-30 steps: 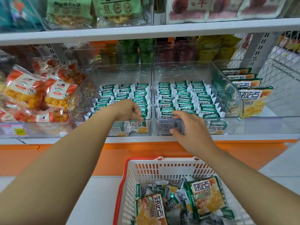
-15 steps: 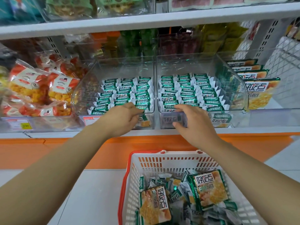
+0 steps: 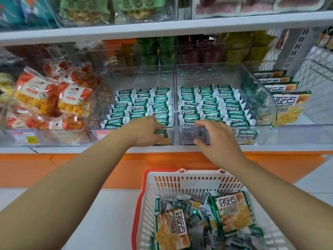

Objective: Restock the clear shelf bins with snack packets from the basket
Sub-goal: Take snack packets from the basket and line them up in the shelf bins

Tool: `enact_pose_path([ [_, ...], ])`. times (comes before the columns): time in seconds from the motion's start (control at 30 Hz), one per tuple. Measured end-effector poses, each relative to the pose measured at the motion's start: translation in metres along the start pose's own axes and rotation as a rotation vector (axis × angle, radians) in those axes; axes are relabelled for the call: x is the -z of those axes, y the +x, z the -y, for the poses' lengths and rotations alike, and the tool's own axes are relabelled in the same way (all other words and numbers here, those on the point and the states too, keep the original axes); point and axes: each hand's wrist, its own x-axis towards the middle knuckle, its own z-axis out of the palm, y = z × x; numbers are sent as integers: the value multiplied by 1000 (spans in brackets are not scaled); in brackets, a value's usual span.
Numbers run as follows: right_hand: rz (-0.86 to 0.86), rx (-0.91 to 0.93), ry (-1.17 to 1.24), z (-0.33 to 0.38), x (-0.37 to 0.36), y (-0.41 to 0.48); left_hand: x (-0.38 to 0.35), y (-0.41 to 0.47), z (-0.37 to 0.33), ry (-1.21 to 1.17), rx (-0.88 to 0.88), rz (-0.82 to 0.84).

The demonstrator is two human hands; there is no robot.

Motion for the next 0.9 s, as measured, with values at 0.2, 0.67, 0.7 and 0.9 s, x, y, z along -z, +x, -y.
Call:
enact_pose_path([
  [0.2, 6, 14, -6, 0, 1, -1, 3, 17, -11, -75, 41, -21],
  [0.67, 6, 104, -75, -4, -4, -3, -2, 18, -13, 81, 77, 47],
  [0.7, 22, 120, -90, -4, -4, -3, -1, 20, -15, 74, 86, 53],
  [0.9, 41, 213, 2, -15, -9, -14, -7, -2, -18, -63, 97, -98],
])
